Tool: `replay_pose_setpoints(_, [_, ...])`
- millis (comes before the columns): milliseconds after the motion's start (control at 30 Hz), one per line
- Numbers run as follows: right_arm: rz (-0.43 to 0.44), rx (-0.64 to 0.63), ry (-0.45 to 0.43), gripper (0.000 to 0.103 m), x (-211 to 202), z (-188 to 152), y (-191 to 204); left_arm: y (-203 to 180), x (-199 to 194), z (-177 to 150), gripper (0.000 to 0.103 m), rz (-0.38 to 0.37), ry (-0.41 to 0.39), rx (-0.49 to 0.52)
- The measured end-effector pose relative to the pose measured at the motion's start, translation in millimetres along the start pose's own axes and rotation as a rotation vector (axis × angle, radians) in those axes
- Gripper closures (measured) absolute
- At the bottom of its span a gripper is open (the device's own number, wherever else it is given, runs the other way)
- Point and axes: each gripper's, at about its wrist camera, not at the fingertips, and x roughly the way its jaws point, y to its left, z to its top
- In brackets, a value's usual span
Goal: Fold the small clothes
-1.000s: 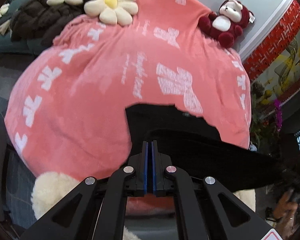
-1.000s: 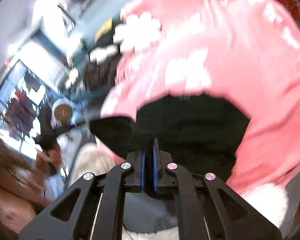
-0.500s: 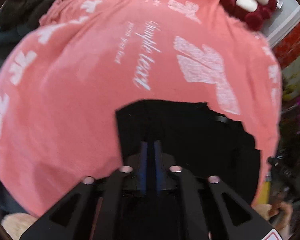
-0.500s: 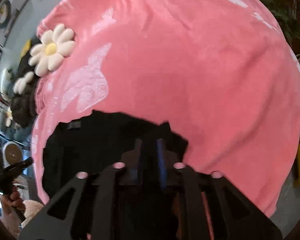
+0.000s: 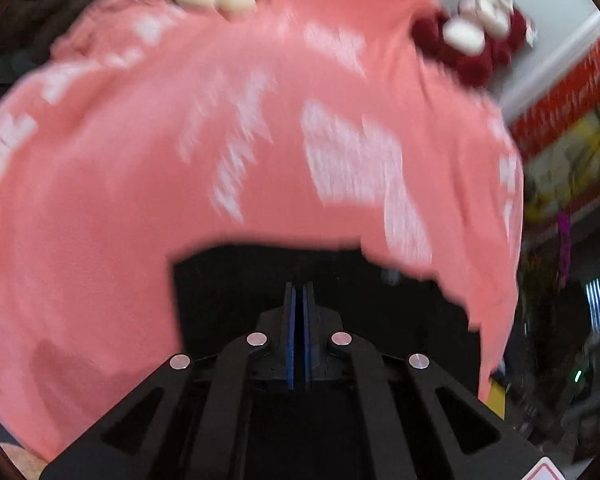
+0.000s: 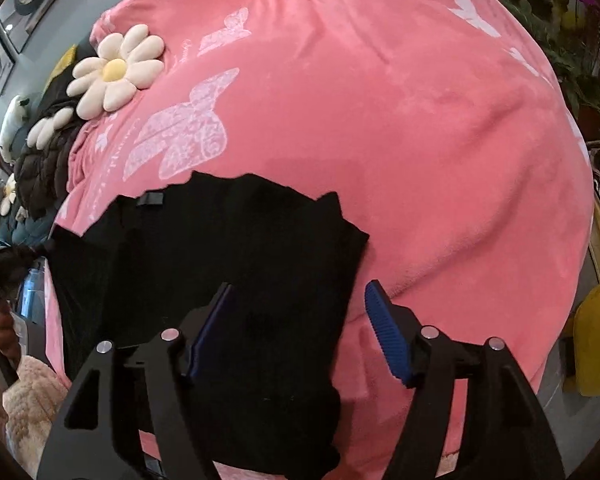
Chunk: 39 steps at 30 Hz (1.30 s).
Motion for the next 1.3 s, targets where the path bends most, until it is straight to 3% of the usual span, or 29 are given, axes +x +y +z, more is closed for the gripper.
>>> replay_pose_setpoints(67, [0.007,0.03,0.013,0.033,9,4,-4,16,1,10,0.102,0.062,-0.008,-0.039])
replay_pose_setpoints(133, [0.025,0.056,0.025,0.033,17,10,-7,28,23,9,0.102,0.176,0.042,-0.009])
replay_pose_setpoints(200, [0.026,0.059,0.03,0.033,26,18,-3,37,35,3,0.102,0.178,0.086,-0.023])
replay_pose_setpoints(300, [0.03,0.048,0.049,0.034,42,26,0,36,36,-2,0.101,0.155,0.077,-0.026])
replay_pose_setpoints(333, [0.048,0.047,0.062,0.056,50,28,1,34,36,-3,0.101,0.158,0.074,-0.021])
replay_pose_setpoints(367, [0.063,0.049,0.082,0.093,55,30,1,33,37,-2,0.101,0.163,0.076,-0.016])
replay_pose_setpoints(400, [0.063,0.056,0.084,0.1,56,33,3,32,36,-1,0.101,0.167,0.074,-0.013])
replay_pose_setpoints(533, [0.125,0.057,-0.127,0.101,-2,50,13,29,17,7,0.101,0.156,0.023,0.012])
replay_pose_setpoints(600, [0.093,0.04,-0.156,0.101,-9,52,14,26,14,9,0.101,0.158,0.007,0.019])
replay_pose_setpoints(633, [0.057,0.025,-0.123,0.1,1,52,11,26,18,8,0.101,0.175,0.006,0.023])
replay_pose_setpoints(700, [-0.072,0.027,0.033,0.094,47,46,-3,27,35,6,0.099,0.216,0.033,0.03])
replay_pose_setpoints(733, [-0.121,0.062,0.1,0.093,63,40,-12,30,48,3,0.093,0.236,0.065,0.033])
replay_pose_setpoints(800, [-0.058,0.12,0.057,0.093,47,32,-18,33,57,-3,0.091,0.275,0.111,0.022])
replay_pose_setpoints(900, [-0.034,0.112,-0.014,0.088,3,15,-7,36,28,-12,0.088,0.23,0.072,0.007])
replay_pose_setpoints(933, [-0.025,0.106,-0.012,0.082,-4,9,-4,36,16,-19,0.081,0.22,0.067,0.012])
replay_pose_setpoints(1067, [-0.071,0.046,0.081,0.051,-20,-31,20,27,-9,-59,0.074,0.237,0.103,0.09])
replay_pose_setpoints(1200, [-0.112,0.069,0.166,0.038,-16,-60,33,23,-17,-110,0.039,0.249,0.162,0.111])
replay_pose_setpoints(1300, [-0.149,0.06,0.199,0.029,-8,-77,38,31,-10,-129,0.039,0.257,0.211,0.048])
